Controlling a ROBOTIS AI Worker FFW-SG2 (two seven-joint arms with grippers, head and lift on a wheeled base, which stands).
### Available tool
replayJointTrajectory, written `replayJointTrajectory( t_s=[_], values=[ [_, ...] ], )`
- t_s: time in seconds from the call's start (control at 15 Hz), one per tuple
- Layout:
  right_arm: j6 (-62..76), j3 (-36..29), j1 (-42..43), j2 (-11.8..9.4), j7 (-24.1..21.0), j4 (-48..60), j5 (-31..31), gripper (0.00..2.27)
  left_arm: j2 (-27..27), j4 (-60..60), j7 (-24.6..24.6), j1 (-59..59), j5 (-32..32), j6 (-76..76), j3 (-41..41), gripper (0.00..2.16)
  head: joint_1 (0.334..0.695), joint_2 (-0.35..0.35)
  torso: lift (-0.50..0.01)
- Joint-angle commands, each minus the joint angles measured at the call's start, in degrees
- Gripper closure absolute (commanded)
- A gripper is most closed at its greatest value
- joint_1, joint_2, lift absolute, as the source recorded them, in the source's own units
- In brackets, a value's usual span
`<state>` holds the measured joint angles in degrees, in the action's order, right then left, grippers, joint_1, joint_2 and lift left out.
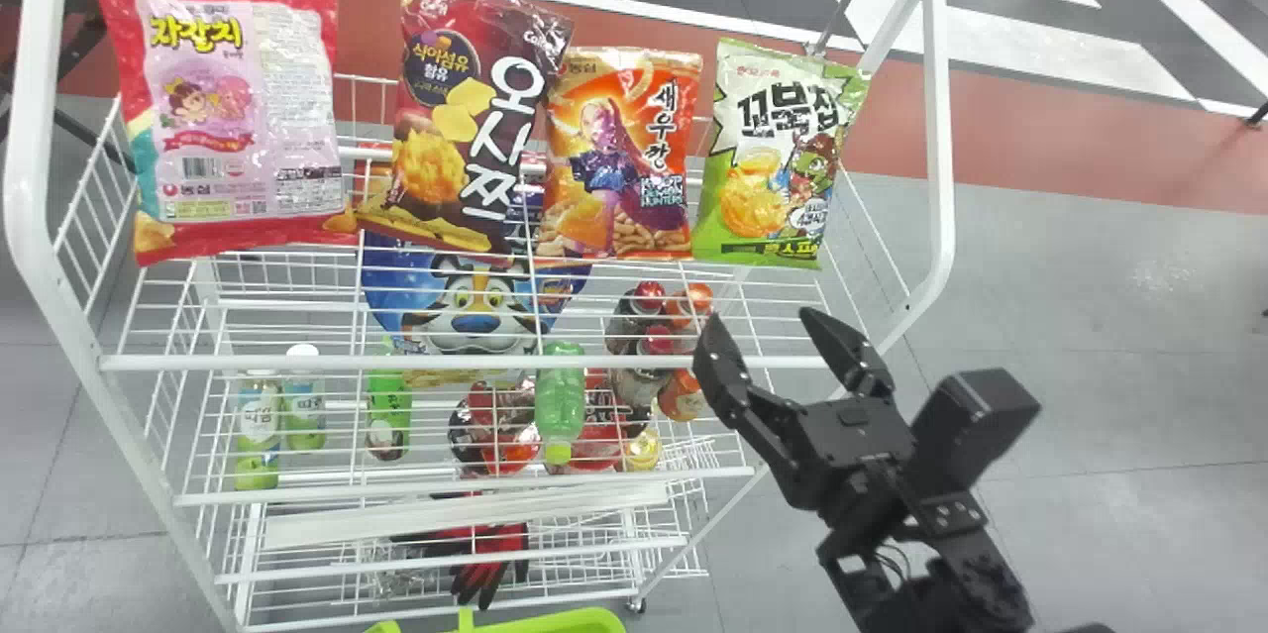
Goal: Hold basket handle with left hand then pick Saewookkang with right hand and place into basket
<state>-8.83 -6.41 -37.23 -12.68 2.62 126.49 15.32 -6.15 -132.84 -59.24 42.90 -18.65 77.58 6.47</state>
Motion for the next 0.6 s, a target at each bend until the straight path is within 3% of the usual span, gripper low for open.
replayJointTrajectory(
  t_s=[0.0, 0.2, 0.53],
  values=[
    [-3.4, 2.1, 5.1, 0.3, -0.9, -2.1, -1.1, 0.17, -0.2, 0.6, 0.0, -0.6, 0.4, -0.8, 0.8, 1.77, 0.695, -0.35, -0.019],
    [-5.4, 2.8, 9.0, 1.3, -2.6, -4.1, -2.9, 0.17, -1.8, 1.9, 0.4, -3.4, 1.4, -0.6, 3.6, 1.77, 0.695, -0.35, -0.019],
    [-8.5, 7.0, 20.5, 1.3, -3.4, -12.9, -4.3, 0.17, -1.8, 2.6, 0.4, -3.2, 1.4, -1.0, 3.7, 1.77, 0.695, -0.35, -0.019]
  ],
)
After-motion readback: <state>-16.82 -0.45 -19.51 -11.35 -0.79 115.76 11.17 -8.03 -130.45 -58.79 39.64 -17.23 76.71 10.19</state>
